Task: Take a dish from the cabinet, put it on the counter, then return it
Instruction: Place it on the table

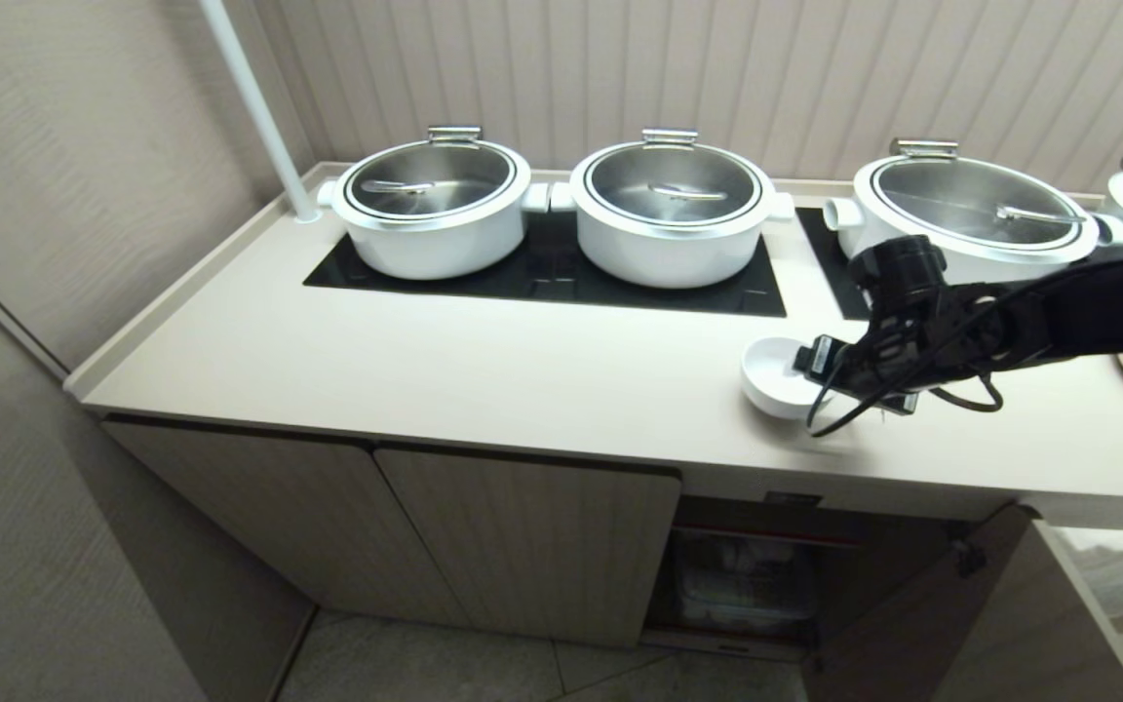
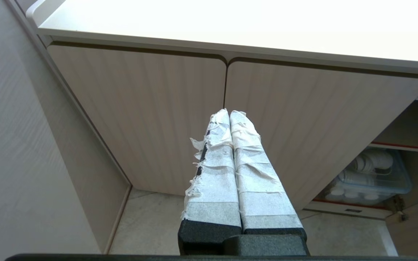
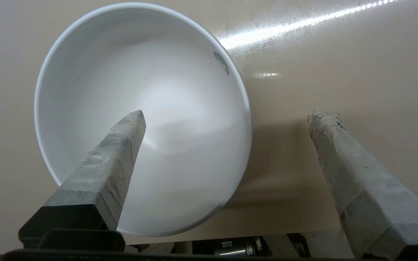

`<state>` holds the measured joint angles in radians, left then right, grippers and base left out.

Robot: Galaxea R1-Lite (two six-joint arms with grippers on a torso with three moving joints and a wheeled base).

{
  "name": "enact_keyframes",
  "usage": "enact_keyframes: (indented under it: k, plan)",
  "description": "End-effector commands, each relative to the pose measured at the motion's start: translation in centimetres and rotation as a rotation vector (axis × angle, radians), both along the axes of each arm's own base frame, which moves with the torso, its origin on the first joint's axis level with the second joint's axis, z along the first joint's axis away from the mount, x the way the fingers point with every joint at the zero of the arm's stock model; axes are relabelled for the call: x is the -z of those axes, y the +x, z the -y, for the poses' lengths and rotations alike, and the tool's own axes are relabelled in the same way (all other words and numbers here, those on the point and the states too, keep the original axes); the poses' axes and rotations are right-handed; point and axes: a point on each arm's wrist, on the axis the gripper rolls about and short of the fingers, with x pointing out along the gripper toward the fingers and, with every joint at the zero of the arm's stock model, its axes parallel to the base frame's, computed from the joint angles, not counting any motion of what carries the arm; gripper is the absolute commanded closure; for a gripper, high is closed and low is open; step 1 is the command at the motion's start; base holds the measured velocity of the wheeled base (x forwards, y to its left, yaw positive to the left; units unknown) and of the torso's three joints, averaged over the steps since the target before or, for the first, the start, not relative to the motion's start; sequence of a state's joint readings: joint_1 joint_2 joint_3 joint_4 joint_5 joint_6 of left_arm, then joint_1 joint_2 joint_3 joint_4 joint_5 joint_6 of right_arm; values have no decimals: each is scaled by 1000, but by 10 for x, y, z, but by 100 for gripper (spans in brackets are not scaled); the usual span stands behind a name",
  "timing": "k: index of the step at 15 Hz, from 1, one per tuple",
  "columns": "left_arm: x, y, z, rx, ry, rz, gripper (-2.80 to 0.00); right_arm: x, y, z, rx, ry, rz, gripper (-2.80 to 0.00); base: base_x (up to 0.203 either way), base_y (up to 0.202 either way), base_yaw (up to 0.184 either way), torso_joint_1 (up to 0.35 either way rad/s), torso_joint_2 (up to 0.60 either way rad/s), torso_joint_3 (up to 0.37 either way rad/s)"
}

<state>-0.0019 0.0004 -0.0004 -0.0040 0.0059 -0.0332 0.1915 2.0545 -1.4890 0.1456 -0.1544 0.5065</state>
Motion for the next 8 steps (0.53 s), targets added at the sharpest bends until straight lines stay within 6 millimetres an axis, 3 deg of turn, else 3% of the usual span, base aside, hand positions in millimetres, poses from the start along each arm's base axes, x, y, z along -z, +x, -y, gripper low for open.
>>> enact_keyframes:
  k: [1, 8]
  plan:
    - [0, 0, 0, -1, -1, 1, 0, -4, -4, -7, 0, -12, 32, -280, 0, 0, 0, 0, 0, 0]
    - [0, 0, 0, -1, -1, 1, 0, 0, -16, -9, -42, -98, 99, -280, 0, 0, 0, 0, 0, 0]
